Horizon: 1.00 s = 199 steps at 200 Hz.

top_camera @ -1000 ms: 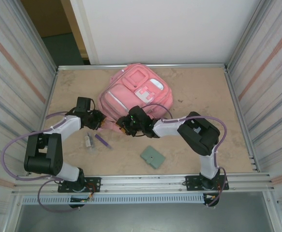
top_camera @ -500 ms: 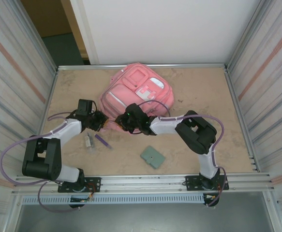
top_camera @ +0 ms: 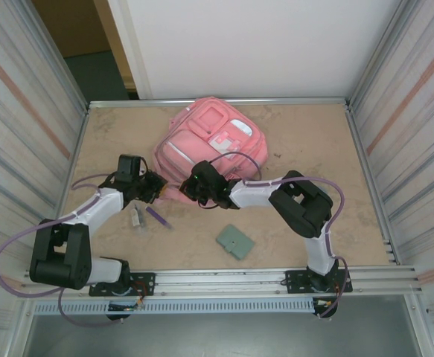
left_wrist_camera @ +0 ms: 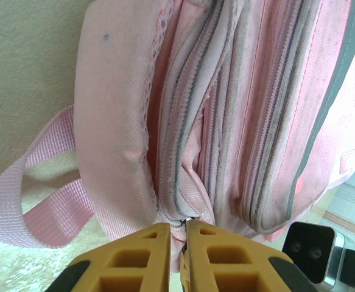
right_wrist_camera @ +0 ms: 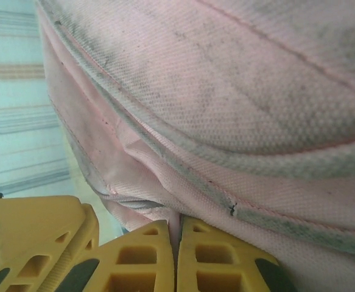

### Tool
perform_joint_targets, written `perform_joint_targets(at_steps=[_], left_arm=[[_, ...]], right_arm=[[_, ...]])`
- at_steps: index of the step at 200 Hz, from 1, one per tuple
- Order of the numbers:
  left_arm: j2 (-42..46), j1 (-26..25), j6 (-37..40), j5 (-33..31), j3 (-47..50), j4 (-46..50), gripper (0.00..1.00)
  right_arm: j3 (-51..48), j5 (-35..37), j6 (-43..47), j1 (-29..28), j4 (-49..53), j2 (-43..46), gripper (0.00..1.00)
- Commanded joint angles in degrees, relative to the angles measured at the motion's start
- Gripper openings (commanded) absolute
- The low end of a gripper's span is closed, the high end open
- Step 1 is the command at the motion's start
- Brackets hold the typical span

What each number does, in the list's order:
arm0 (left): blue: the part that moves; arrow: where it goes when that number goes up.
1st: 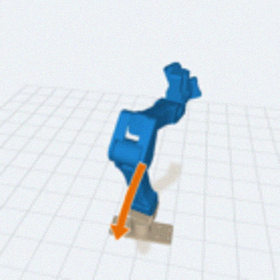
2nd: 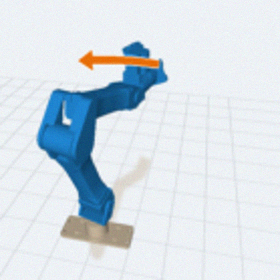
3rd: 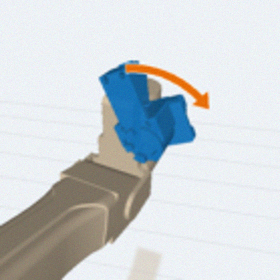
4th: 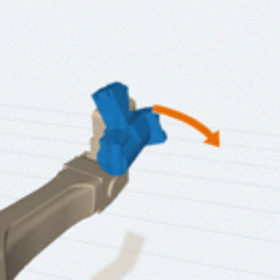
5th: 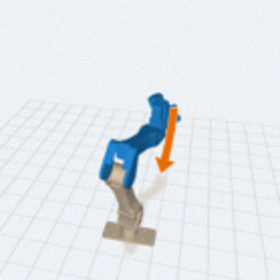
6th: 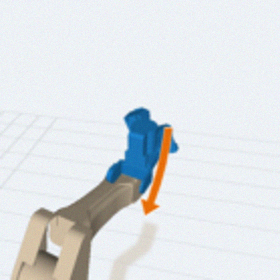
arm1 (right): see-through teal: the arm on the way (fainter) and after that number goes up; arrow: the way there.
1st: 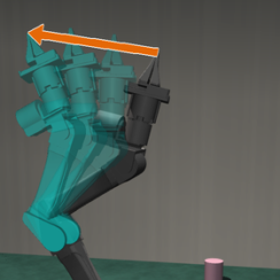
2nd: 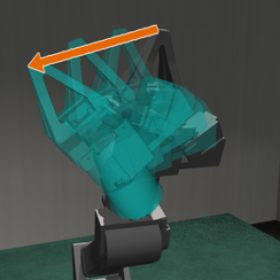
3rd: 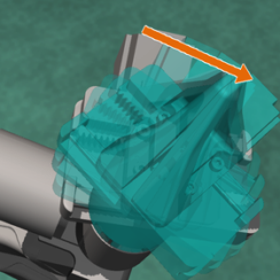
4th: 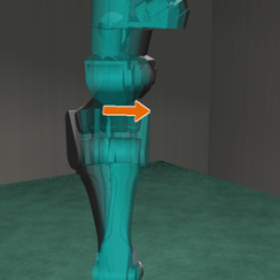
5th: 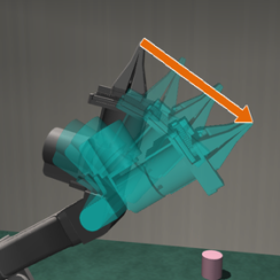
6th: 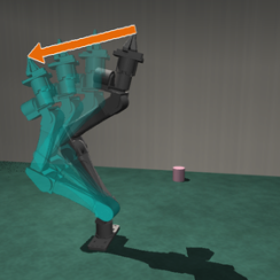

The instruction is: Pack books, pencil case, and school supplies into a backpack

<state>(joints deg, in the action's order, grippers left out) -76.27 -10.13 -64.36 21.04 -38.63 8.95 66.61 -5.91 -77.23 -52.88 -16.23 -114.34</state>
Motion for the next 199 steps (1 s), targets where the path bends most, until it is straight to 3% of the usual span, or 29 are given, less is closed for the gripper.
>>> perform_joint_targets(at_steps=[1,38,85,112,134,170,199], left_arm=[[0.9,1.1,0.7,0.6,0.8,1.3,0.16],[-1.1,3.7,1.3,-0.6,0.5,0.4,0.16],[-7.1,5.4,3.3,-0.7,-2.3,-2.9,0.16],[-10.1,6.3,3.1,1.5,-3.3,-4.7,0.33],[-9.9,6.4,1.9,4.3,-2.3,-8.2,0.40],[-4.0,8.0,2.5,4.7,-0.9,-5.7,0.51],[3.9,3.9,0.2,0.2,1.4,-2.4,0.54]], right_arm=[[0.3,3.5,6.3,-0.4,4.0,1.8,0.00],[-1.3,0.2,21.5,-0.4,9.4,7.2,0.00],[-1.7,-2.9,32.8,-1.4,19.8,12.6,0.00],[-1.0,-2.7,38.6,-2.0,24.7,15.5,0.00],[-0.4,-2.9,39.8,-1.8,27.0,16.8,0.00],[0.0,-3.4,40.0,-1.1,25.9,17.0,0.00],[-0.9,-2.8,40.8,-1.0,23.6,17.7,0.00]])
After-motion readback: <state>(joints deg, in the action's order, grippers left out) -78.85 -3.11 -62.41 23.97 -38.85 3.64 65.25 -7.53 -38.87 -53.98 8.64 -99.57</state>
